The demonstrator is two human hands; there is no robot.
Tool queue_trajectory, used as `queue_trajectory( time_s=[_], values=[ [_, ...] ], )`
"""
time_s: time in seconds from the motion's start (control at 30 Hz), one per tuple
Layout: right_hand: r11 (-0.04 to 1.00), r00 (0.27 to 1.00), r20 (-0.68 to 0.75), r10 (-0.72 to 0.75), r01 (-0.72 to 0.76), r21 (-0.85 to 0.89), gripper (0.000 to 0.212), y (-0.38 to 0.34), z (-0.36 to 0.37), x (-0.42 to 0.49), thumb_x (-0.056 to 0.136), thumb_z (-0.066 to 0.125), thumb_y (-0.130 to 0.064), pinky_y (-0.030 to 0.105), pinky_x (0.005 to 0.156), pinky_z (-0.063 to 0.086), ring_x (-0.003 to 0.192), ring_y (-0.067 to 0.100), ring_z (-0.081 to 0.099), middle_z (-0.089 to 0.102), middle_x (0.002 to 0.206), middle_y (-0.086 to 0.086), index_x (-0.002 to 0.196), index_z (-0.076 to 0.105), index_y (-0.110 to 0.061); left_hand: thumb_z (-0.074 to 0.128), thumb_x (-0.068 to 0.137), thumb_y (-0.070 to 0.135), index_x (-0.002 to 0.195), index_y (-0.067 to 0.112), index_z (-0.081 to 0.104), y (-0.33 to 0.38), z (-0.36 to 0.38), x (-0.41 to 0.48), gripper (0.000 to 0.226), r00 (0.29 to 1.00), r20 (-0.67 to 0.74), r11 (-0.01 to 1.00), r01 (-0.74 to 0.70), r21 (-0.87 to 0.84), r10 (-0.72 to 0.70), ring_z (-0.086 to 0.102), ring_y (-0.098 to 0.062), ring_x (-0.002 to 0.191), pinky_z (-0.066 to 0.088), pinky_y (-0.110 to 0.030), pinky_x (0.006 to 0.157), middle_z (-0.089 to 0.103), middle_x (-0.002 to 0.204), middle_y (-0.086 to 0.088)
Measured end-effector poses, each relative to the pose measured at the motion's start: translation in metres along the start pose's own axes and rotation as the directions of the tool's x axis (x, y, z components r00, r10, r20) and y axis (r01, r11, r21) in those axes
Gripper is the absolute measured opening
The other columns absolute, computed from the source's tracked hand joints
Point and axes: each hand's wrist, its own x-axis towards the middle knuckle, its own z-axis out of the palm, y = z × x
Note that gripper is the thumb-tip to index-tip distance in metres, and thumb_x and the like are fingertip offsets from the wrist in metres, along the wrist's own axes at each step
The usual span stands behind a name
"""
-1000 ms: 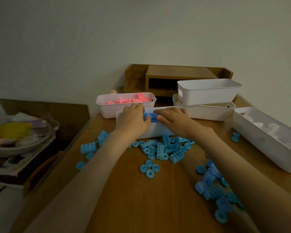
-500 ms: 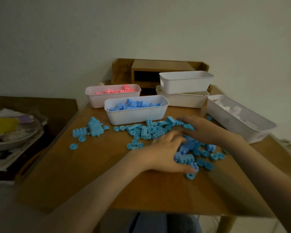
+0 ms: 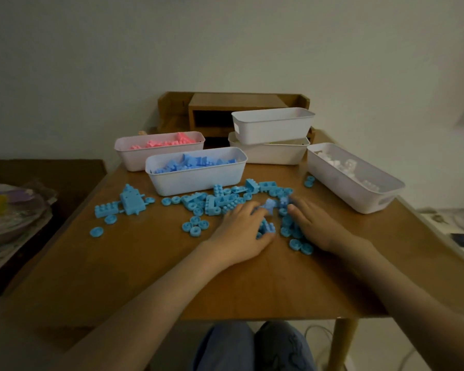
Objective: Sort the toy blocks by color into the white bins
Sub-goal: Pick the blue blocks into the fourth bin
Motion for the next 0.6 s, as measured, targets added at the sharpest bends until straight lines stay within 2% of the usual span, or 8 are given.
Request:
queue_trajectory(
  time_s=[0.1,0.17,0.27,0.37,0.43,0.5,0.6],
  values=[
    [0.995,0.992,0.082,-0.093,0.089,0.052,0.053,-0.015,0.003,0.004,0.099,0.023,-0.044,0.027,0.113,0.013,0.141,0.014,0.022,0.026,0.153,0.000,0.147,0.026,-0.021,0.046,0.094,0.049,0.139,0.022,0.037,-0.011,-0.013,0.001,0.054,1.000,-0.010,0.996,0.011,-0.085,-0.012,0.030,-0.014,0.133,0.029,-0.032,0.108,0.033,0.144,0.004],
    [0.992,0.993,0.058,-0.104,0.099,0.075,0.051,-0.018,0.001,0.013,0.100,0.023,-0.043,0.026,0.111,0.015,0.139,0.014,0.025,0.030,0.151,0.000,0.145,0.030,-0.022,0.043,0.095,0.048,0.137,0.023,0.040,-0.020,-0.021,0.002,0.050,0.999,-0.032,0.990,0.026,-0.141,-0.031,0.038,-0.012,0.127,0.036,-0.030,0.103,0.037,0.141,0.005],
    [0.996,0.999,-0.010,-0.048,0.048,0.068,0.045,-0.011,-0.006,0.026,0.099,0.033,-0.039,0.027,0.106,0.024,0.132,0.017,0.036,0.039,0.143,0.003,0.140,0.037,-0.021,0.042,0.098,0.037,0.129,0.025,0.047,-0.032,-0.027,-0.001,0.033,0.990,-0.112,0.969,0.052,-0.241,-0.081,0.051,-0.004,0.104,0.047,-0.026,0.089,0.046,0.131,0.007],
    [0.999,0.999,-0.014,-0.036,0.036,-0.008,0.039,-0.005,-0.011,0.028,0.097,0.046,-0.030,0.030,0.101,0.034,0.121,0.018,0.043,0.047,0.131,0.002,0.135,0.043,-0.024,0.051,0.093,0.021,0.118,0.029,0.052,-0.044,-0.026,-0.006,0.026,0.988,-0.127,0.973,0.055,-0.224,-0.085,0.052,0.000,0.087,0.045,-0.018,0.075,0.050,0.118,0.011],
    [0.993,0.993,-0.016,-0.114,0.113,-0.046,0.032,-0.006,-0.013,0.028,0.095,0.049,-0.023,0.024,0.092,0.038,0.111,0.014,0.050,0.053,0.121,0.000,0.127,0.049,-0.025,0.055,0.088,0.022,0.113,0.031,0.055,-0.048,-0.026,-0.007,0.027,0.994,-0.084,0.981,0.046,-0.190,-0.063,0.052,-0.002,0.087,0.043,-0.018,0.075,0.051,0.113,0.011],
    [0.978,0.982,-0.001,-0.190,0.189,-0.087,0.026,-0.010,-0.014,0.028,0.095,0.049,-0.020,0.021,0.086,0.040,0.101,0.010,0.053,0.057,0.115,-0.003,0.120,0.054,-0.024,0.057,0.087,0.025,0.114,0.030,0.056,-0.046,-0.025,-0.006,0.027,0.998,-0.065,0.985,0.012,-0.172,-0.023,0.051,-0.004,0.093,0.043,-0.023,0.083,0.051,0.111,0.010],
    [0.971,0.977,0.063,-0.206,0.212,-0.111,0.024,-0.018,-0.014,0.028,0.094,0.050,-0.027,0.022,0.084,0.043,0.097,0.009,0.055,0.057,0.108,-0.007,0.118,0.053,-0.029,0.058,0.088,0.029,0.113,0.027,0.056,-0.045,-0.020,-0.006,0.025,0.997,-0.071,0.990,-0.011,-0.139,0.001,0.049,-0.007,0.097,0.040,-0.026,0.090,0.051,0.108,0.009]
  ],
)
